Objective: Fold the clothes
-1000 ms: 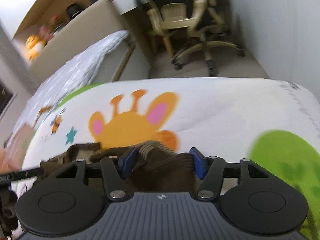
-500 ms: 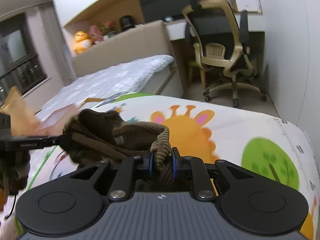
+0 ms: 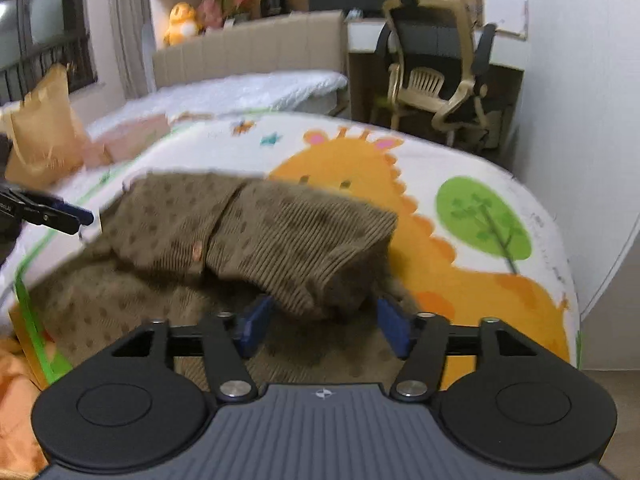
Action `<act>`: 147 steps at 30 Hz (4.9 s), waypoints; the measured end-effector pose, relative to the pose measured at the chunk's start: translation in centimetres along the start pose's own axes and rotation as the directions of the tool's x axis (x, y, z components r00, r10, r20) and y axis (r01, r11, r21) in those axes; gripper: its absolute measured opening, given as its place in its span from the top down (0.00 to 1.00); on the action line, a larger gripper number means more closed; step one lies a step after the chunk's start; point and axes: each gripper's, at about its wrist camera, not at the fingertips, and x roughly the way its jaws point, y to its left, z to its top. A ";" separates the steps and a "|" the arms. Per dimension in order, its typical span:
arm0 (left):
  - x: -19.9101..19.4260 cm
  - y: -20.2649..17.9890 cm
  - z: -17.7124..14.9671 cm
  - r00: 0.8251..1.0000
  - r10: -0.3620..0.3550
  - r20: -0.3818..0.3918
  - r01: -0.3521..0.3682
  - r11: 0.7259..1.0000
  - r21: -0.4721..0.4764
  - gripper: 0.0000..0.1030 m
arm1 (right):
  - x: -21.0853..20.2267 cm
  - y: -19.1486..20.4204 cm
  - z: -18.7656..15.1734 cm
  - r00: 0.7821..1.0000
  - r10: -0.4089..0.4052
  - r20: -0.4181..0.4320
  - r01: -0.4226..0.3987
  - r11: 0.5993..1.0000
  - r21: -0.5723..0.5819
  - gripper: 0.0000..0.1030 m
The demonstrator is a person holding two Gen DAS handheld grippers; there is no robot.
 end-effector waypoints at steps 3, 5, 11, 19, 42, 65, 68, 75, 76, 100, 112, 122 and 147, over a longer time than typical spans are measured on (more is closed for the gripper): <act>1.8 1.4 1.6 0.999 -0.032 0.021 0.034 0.992 -0.121 0.16 | 0.5 -2.2 1.4 0.998 0.044 0.052 -0.050 0.990 0.131 0.26; 4.0 2.2 2.7 0.999 -0.033 0.009 0.034 0.984 -0.175 0.15 | 2.7 -3.5 2.2 0.997 0.064 0.046 -0.072 0.975 0.211 0.26; 10.9 3.7 4.5 0.996 -0.038 -0.082 0.016 0.967 -0.254 0.41 | 11.6 -3.4 3.2 0.994 0.087 -0.068 -0.066 0.962 0.265 0.43; 12.6 5.2 11.8 0.999 0.032 0.039 -0.024 0.980 -0.200 0.66 | 15.3 -2.7 9.4 0.998 0.043 0.053 -0.054 0.971 0.234 0.80; 10.6 7.5 9.6 0.999 0.002 0.040 0.006 0.981 -0.193 0.83 | 16.5 -0.3 9.2 0.999 -0.025 0.046 0.021 0.997 0.080 0.90; 2.5 1.9 5.1 0.990 -0.005 0.139 0.005 1.000 0.003 0.22 | 7.2 0.2 3.1 0.995 -0.030 0.095 0.016 0.989 0.145 0.47; 4.1 0.8 6.0 0.980 -0.066 0.189 0.065 0.998 0.013 0.12 | 8.4 1.0 4.3 0.989 0.011 0.146 -0.035 0.986 0.165 0.44; 11.4 1.1 3.9 0.991 0.064 0.114 -0.065 0.998 0.004 0.09 | 14.9 3.2 4.6 0.993 0.070 0.090 -0.086 0.978 0.190 0.20; 11.5 1.1 3.3 0.990 0.069 0.123 -0.074 0.997 0.033 0.09 | 15.8 3.3 4.3 0.996 0.063 0.061 -0.073 0.979 0.188 0.20; 11.4 1.8 1.9 0.987 0.024 0.157 -0.040 0.994 0.100 0.00 | 19.6 -5.3 7.7 0.985 0.161 0.063 -0.167 0.793 0.586 0.07; 11.3 2.0 1.9 0.987 0.018 0.157 -0.033 0.996 0.089 0.00 | 15.3 -1.3 5.9 0.985 -0.164 0.048 0.151 0.968 0.202 0.15; 10.0 2.2 2.9 0.989 0.034 0.146 -0.032 0.999 -0.015 0.00 | 14.9 1.6 0.6 0.968 -0.248 -0.025 0.249 0.965 0.084 0.13; 6.8 9.5 10.9 0.959 0.116 0.260 -0.023 0.942 -0.336 0.00 | 15.3 0.8 0.8 0.970 -0.243 -0.025 0.245 0.963 0.109 0.00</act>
